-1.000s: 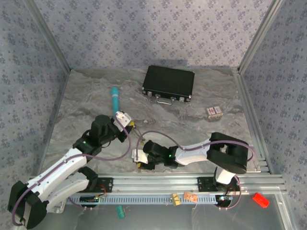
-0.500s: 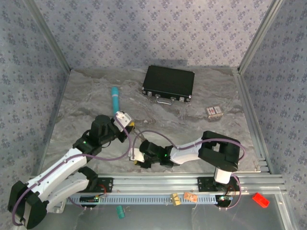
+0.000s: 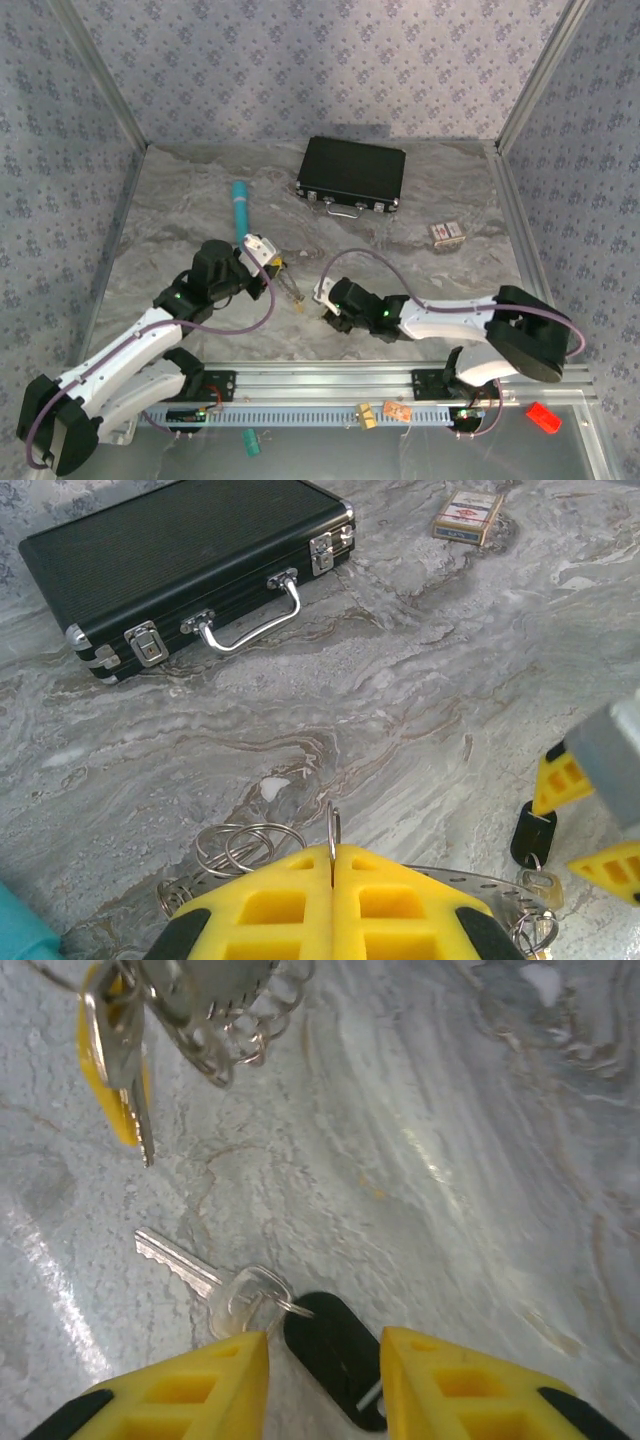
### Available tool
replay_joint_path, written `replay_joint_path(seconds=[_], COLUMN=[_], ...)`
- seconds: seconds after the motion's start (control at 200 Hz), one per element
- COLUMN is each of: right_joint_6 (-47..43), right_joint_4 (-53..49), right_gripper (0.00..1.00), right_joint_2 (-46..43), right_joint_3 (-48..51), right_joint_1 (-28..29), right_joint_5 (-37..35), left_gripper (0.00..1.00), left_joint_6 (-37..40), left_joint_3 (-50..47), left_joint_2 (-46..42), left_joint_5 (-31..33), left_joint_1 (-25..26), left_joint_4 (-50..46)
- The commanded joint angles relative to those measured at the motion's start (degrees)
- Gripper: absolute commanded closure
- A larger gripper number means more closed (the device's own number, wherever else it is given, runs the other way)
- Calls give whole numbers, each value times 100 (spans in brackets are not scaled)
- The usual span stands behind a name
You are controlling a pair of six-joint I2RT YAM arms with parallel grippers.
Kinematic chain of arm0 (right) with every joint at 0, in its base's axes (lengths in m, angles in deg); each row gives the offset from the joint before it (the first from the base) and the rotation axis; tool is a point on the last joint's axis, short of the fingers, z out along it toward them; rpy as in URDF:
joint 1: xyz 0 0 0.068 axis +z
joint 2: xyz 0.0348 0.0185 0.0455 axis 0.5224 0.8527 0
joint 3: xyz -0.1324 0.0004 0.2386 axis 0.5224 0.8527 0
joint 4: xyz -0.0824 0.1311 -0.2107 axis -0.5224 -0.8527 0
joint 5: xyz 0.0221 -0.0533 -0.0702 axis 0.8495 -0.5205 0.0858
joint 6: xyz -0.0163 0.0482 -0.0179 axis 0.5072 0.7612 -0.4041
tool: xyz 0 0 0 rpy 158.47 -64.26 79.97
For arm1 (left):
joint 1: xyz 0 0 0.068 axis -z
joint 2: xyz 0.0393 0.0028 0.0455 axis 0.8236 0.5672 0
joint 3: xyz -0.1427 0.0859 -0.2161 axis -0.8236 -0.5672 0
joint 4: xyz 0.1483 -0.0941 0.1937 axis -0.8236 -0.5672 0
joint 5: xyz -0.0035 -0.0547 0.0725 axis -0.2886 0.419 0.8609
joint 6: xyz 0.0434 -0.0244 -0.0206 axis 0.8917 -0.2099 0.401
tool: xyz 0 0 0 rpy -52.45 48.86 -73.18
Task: Put the keys on the keyring
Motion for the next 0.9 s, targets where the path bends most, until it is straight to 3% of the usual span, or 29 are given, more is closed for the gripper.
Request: replay_joint_path(seconds=[0.0, 0.05, 0.095, 0.165, 0.255, 0.35, 0.655, 0.795, 0.894], right_joint_6=[1555, 2422, 3049, 3422, 3378, 3441, 7141, 8316, 8663], right_joint_4=[-944, -1492, -2009, -2321, -2344, -2723, -3722, -3129, -3001], right_gripper=[61, 59, 59, 60, 61, 63, 61, 63, 62], right_joint_2=[-401, -486, -461, -306, -125, 128, 918, 1348, 1471], right_joint_3=[-273, -434, -656, -866, -993, -1389, -2205, -2287, -2467], right_joint_1=[-113, -317, -624, -1044, -1115, -1166, -1274, -1179, -1098], right_joint_5=[-431, -414, 25, 925, 1587, 1692, 1799, 2534, 2573], left_gripper=[100, 100, 100, 100, 100, 100, 100, 100, 100], left_joint_6=[90, 99, 107, 107, 82, 84, 47, 37, 57], left_joint_3=[206, 215, 222, 223, 223, 230, 254, 290, 311], left_joint_2=[53, 67, 84, 93, 103, 104, 148, 194, 185], left_joint_5=[-94, -84, -100, -118, -149, -161, -210, -259, -272], left_joint_1=[-22, -19, -18, -23, -13, -14, -6, 4, 13], left_joint_4=[98, 91, 89, 73, 63, 63, 71, 65, 14])
